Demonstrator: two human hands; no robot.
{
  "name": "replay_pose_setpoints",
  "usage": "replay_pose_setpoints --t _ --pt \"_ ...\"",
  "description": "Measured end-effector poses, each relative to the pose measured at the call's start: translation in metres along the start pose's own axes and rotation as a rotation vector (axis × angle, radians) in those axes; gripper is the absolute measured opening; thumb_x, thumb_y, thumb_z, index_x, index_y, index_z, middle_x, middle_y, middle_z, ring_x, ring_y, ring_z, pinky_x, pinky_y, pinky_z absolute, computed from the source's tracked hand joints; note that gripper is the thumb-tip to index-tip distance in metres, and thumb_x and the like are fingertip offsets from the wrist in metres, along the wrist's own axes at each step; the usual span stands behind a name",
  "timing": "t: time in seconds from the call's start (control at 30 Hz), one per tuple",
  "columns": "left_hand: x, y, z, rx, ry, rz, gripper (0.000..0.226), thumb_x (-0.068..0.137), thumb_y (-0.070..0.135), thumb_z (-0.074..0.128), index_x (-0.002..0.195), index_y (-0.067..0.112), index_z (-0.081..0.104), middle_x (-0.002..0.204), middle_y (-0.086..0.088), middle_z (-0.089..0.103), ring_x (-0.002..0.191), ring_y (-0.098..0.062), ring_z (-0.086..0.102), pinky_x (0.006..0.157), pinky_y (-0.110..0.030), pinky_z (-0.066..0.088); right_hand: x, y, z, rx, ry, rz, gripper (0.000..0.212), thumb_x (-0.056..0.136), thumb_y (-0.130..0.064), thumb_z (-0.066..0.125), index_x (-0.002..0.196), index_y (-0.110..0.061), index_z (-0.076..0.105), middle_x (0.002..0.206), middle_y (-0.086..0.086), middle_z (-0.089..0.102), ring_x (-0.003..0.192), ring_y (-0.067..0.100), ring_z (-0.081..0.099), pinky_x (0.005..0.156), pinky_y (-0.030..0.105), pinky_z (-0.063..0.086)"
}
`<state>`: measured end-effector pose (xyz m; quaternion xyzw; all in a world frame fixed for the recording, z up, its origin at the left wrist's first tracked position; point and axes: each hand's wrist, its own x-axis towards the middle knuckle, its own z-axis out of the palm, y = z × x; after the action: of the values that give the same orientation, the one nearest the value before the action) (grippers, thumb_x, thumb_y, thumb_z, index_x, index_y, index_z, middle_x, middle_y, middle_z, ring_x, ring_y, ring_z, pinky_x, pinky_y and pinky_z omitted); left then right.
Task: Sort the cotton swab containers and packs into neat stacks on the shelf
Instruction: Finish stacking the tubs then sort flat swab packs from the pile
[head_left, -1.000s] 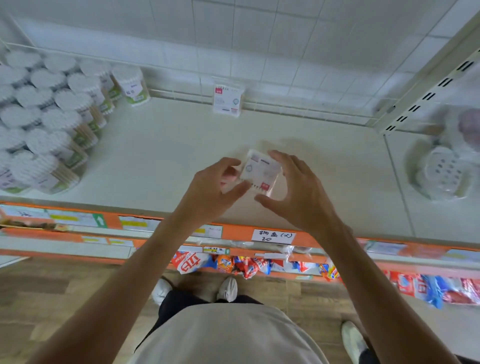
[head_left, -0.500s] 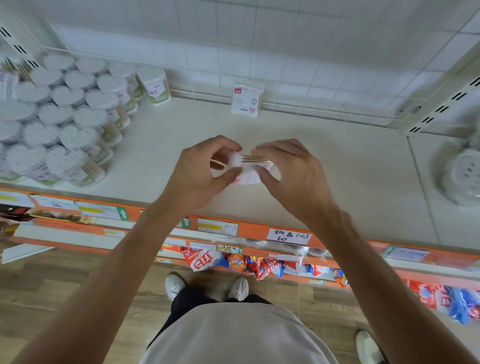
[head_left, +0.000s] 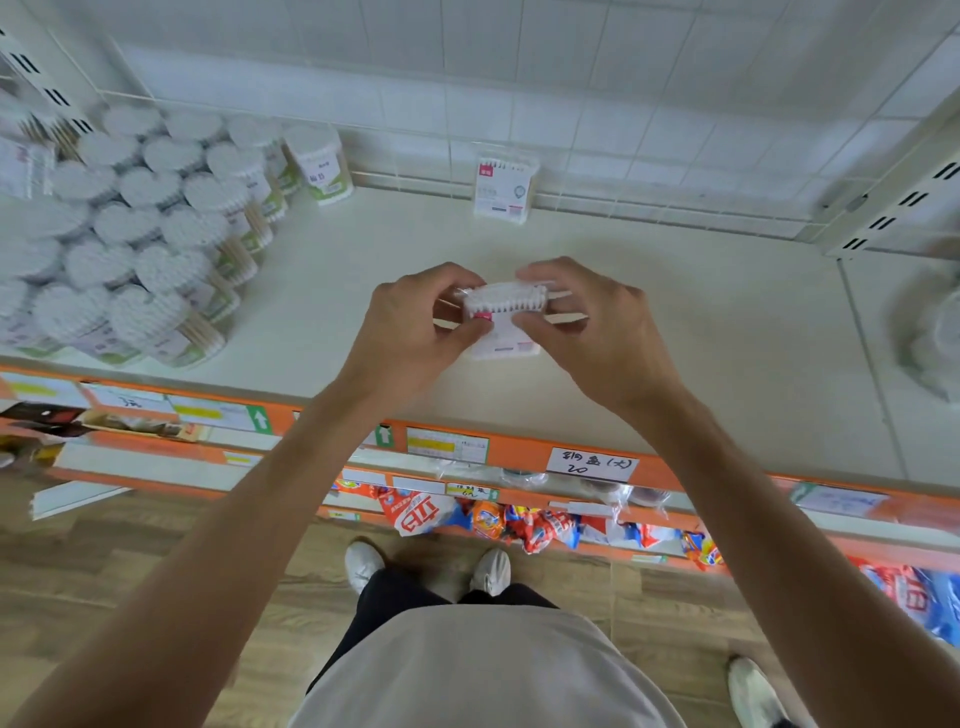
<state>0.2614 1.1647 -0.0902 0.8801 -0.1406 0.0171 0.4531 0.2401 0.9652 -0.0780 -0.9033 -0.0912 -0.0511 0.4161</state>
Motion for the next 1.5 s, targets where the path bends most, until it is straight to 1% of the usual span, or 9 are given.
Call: replay_pose_setpoints --t 0.2,0.37,0.47,0.67,0.83,1.03,1.17,1.33,1.5 --pt "0.043 -0.014 -0.021 0.291 -0.190 0.019 0.074 0.087 0.028 0.076 0.149 0.019 0.037 0.137 -0.003 0.059 0.120 -0.018 0.060 0.104 -0.036 0.048 0.088 0.030 -0.009 -0.026 0.067 0.104 0.028 0.086 -0.024 0.078 0.112 -0.023 0.070 0.109 -0.004 0.070 0.078 0.002 0.066 0.063 0.003 0.045" --pt "0.069 -0.022 -0.032 0.488 -0.182 0.024 0.066 0.092 0.030 0.067 0.150 0.019 0.037 0.144 -0.001 0.055 0.125 -0.025 0.054 0.100 -0.030 0.040 0.147 0.046 0.004 -0.172 0.062 0.025 0.024 0.087 -0.028 0.074 0.110 -0.021 0.068 0.100 -0.007 0.064 0.090 0.013 0.060 0.073 0.026 0.048" --pt "0.065 -0.028 -0.032 0.493 -0.223 0.049 0.064 0.094 0.029 0.063 0.151 0.021 0.037 0.145 -0.001 0.052 0.133 -0.024 0.048 0.109 -0.035 0.038 0.161 0.047 0.011 -0.216 0.108 0.016 0.025 0.088 -0.028 0.074 0.111 -0.020 0.069 0.107 -0.001 0.064 0.092 0.010 0.056 0.073 0.020 0.038" --pt "0.047 -0.040 -0.047 0.510 -0.224 0.075 0.060 0.095 0.026 0.062 0.150 0.023 0.039 0.148 0.000 0.049 0.137 -0.021 0.045 0.112 -0.036 0.035 0.155 0.050 0.016 -0.202 0.141 0.074 0.029 0.088 -0.023 0.073 0.116 -0.020 0.067 0.119 0.004 0.059 0.094 0.011 0.054 0.076 0.020 0.040" --pt "0.043 -0.040 -0.048 0.493 -0.209 0.085 0.060 0.094 0.023 0.063 0.150 0.023 0.040 0.145 -0.001 0.052 0.135 -0.021 0.046 0.110 -0.032 0.033 0.151 0.053 0.018 -0.185 0.180 0.113 0.040 0.084 -0.024 0.076 0.115 -0.014 0.053 0.109 0.001 0.055 0.093 0.014 0.052 0.060 0.014 0.034" --pt "0.040 -0.035 -0.044 0.482 -0.209 0.082 0.059 0.094 0.024 0.063 0.149 0.024 0.042 0.147 0.001 0.051 0.137 -0.020 0.045 0.112 -0.031 0.032 0.154 0.056 0.022 -0.165 0.189 0.156 0.044 0.082 -0.024 0.075 0.116 -0.015 0.047 0.105 -0.001 0.055 0.091 0.017 0.056 0.057 0.019 0.038" --pt "0.032 -0.030 -0.046 0.498 -0.208 0.086 0.059 0.094 0.025 0.064 0.149 0.024 0.043 0.146 0.002 0.051 0.136 -0.020 0.046 0.109 -0.030 0.033 0.140 0.047 0.018 -0.135 0.165 0.193 0.052 0.081 -0.032 0.075 0.121 -0.017 0.045 0.115 0.000 0.056 0.096 0.018 0.062 0.071 0.032 0.053" --pt "0.012 -0.015 -0.057 0.469 -0.176 0.198 0.060 0.092 0.022 0.068 0.148 0.021 0.046 0.149 -0.002 0.050 0.145 -0.019 0.036 0.110 -0.020 0.025 0.060 0.009 -0.007 -0.366 0.146 0.021 0.053 0.086 -0.033 0.073 0.130 -0.015 0.049 0.130 0.002 0.053 0.115 0.023 0.054 0.088 0.034 0.046" --pt "-0.030 -0.021 -0.085 0.498 -0.160 0.386 0.058 0.090 0.033 0.058 0.144 0.014 0.051 0.144 -0.006 0.055 0.141 -0.024 0.043 0.115 -0.039 0.033 -0.014 -0.033 0.014 -0.381 -0.078 -0.030 0.068 0.086 -0.035 0.073 0.144 -0.014 0.043 0.147 0.002 0.046 0.132 0.022 0.045 0.108 0.030 0.035"
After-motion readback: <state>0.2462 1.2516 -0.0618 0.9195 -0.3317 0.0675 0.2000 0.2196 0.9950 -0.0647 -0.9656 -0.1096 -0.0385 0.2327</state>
